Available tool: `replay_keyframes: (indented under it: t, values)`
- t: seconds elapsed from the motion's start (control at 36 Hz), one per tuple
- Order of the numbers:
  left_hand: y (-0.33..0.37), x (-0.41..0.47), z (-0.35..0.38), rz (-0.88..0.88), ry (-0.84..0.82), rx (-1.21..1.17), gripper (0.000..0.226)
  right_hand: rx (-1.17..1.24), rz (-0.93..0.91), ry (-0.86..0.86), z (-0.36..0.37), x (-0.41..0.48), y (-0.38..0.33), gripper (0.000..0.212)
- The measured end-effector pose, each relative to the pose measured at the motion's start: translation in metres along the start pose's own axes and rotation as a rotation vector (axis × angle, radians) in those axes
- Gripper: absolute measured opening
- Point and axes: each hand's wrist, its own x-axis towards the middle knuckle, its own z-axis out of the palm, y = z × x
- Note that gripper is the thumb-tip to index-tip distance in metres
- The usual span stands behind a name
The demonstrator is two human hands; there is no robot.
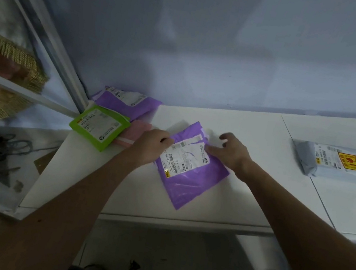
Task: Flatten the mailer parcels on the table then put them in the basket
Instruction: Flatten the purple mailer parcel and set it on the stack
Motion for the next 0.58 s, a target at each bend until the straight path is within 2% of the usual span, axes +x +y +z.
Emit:
replay_keyframes:
  t: [0.06, 0.14, 0.19, 0.22, 0.28, 0.33, 0.47, 0.56, 0.58]
  values:
    - [0.004, 0.001, 0.001, 0.055, 0.002, 0.039, 0.030, 0.054, -0.089, -0.041, 0.005, 0.001, -0.004, 0.072]
    - [0.003, 0.001, 0.007, 0.151, -0.048, 0.119, 0.027, -0.229, -0.380, 0.032, 0.015, 0.005, -0.011, 0.077]
    - [0.002, 0.001, 0.011, 0.191, -0.066, 0.121, 0.024, -0.359, -0.623, 0.043, 0.024, 0.006, -0.019, 0.071]
    - [0.001, 0.001, 0.012, 0.200, -0.073, 0.109, 0.023, -0.378, -0.679, 0.012, 0.026, 0.003, -0.026, 0.066]
    - [0.002, 0.000, 0.013, 0.224, -0.056, 0.075, 0.019, -0.415, -0.661, -0.103, 0.029, 0.000, -0.034, 0.057]
    - [-0.001, 0.000, 0.013, 0.255, -0.028, 0.029, 0.019, -0.451, -0.560, -0.217, 0.028, -0.001, -0.035, 0.052]
    - [0.001, 0.001, 0.019, 0.343, 0.006, -0.044, 0.025, -0.588, -0.524, -0.201, 0.024, 0.005, -0.035, 0.023]
    - [0.006, 0.000, 0.023, 0.265, 0.072, -0.196, 0.010, -0.430, -0.447, -0.216, 0.021, 0.007, -0.036, 0.020]
    - [0.010, -0.001, 0.023, 0.189, 0.084, -0.290, 0.014, -0.381, -0.431, -0.206, 0.019, 0.007, -0.035, 0.017]
